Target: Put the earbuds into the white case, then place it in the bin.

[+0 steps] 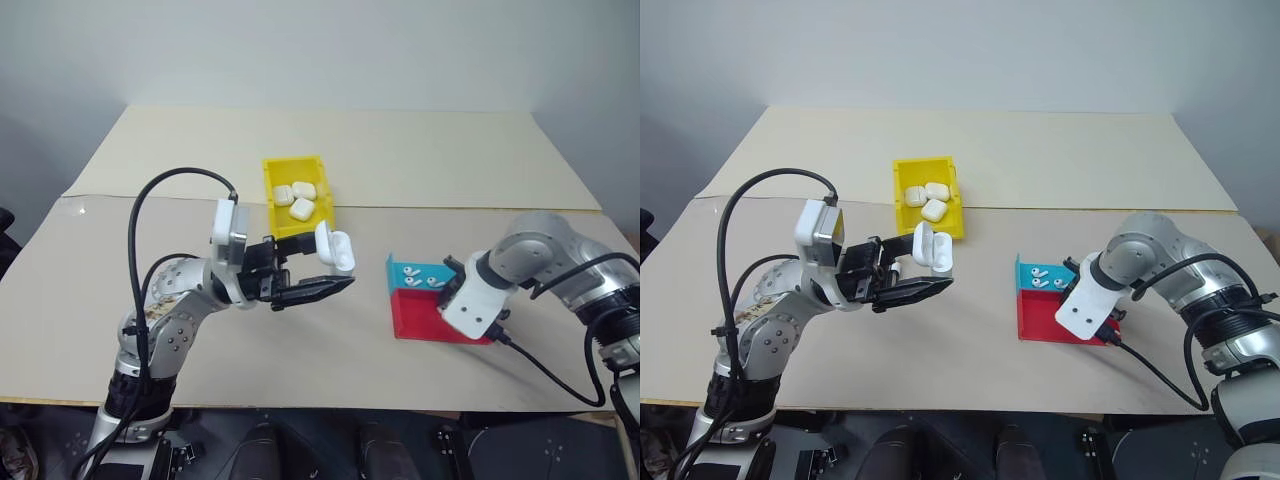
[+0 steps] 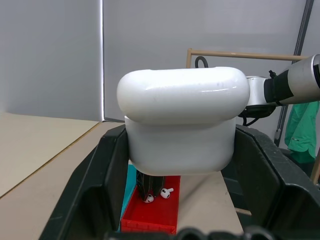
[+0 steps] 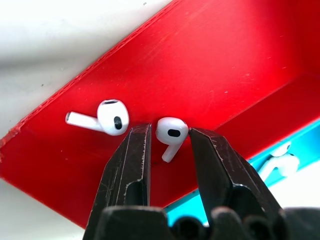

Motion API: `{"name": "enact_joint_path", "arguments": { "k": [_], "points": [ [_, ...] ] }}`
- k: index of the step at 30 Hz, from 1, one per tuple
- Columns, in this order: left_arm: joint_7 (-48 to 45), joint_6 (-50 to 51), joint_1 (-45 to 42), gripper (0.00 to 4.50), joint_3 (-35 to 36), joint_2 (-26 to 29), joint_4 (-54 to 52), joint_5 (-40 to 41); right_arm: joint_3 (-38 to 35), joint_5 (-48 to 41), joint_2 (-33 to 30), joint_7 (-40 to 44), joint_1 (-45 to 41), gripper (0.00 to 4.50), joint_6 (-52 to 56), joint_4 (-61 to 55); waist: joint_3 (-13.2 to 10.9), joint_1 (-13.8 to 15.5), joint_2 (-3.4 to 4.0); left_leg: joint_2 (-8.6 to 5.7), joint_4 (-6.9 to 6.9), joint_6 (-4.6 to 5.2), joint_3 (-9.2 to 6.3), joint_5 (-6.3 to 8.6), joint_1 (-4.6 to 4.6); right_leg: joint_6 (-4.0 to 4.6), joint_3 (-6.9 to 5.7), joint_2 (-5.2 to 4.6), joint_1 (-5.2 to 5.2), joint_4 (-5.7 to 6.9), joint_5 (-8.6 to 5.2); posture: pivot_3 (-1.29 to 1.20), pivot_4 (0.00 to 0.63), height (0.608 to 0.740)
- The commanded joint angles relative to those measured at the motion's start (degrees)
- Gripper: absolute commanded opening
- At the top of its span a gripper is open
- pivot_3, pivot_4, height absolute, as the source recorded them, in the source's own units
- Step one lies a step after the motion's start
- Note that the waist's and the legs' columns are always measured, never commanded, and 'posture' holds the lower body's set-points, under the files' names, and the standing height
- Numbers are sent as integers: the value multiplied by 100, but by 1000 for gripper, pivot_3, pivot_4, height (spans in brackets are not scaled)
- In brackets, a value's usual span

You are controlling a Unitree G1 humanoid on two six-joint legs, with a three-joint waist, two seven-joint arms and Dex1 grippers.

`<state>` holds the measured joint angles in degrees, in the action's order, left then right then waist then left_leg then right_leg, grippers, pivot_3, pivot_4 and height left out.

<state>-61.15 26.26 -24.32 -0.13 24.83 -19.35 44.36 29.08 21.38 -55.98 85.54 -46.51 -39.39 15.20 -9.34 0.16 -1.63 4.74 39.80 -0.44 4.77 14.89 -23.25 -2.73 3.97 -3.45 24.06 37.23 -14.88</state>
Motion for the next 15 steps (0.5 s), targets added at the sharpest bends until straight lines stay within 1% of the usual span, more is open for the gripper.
{"name": "enact_joint_path", "arguments": {
  "k": [1, 8, 13, 15],
  "points": [
    [21, -85, -14, 2800, 59, 5, -215, 88, -2, 189, -25, -84, -113, 1582, -118, -22, 0, 0, 0, 0, 0, 0, 0, 0, 0, 0, 0, 0, 0, 0, 0, 0, 150, 740],
    [22, -101, -19, 2800, 77, 11, -204, 81, 21, 264, 5, -126, -51, 1582, -62, -140, 0, -4, 0, 0, 0, -1, 0, -1, 0, 0, 0, 0, 0, 0, 0, 0, 150, 740],
    [25, -108, -27, 2800, 85, 20, -200, 71, 10, 288, 26, -204, -25, 660, -31, -186, 0, -7, 0, 0, 0, -1, 0, -1, 0, 0, 0, 0, 0, 0, 0, 0, 150, 740],
    [24, -106, -24, 2800, 87, 23, -203, 74, -7, 257, -24, -210, 22, 660, -24, -221, 0, -9, 0, 0, 0, -1, 0, -1, 0, 0, 0, 0, 0, 0, 0, 0, 150, 740]
  ]
}}
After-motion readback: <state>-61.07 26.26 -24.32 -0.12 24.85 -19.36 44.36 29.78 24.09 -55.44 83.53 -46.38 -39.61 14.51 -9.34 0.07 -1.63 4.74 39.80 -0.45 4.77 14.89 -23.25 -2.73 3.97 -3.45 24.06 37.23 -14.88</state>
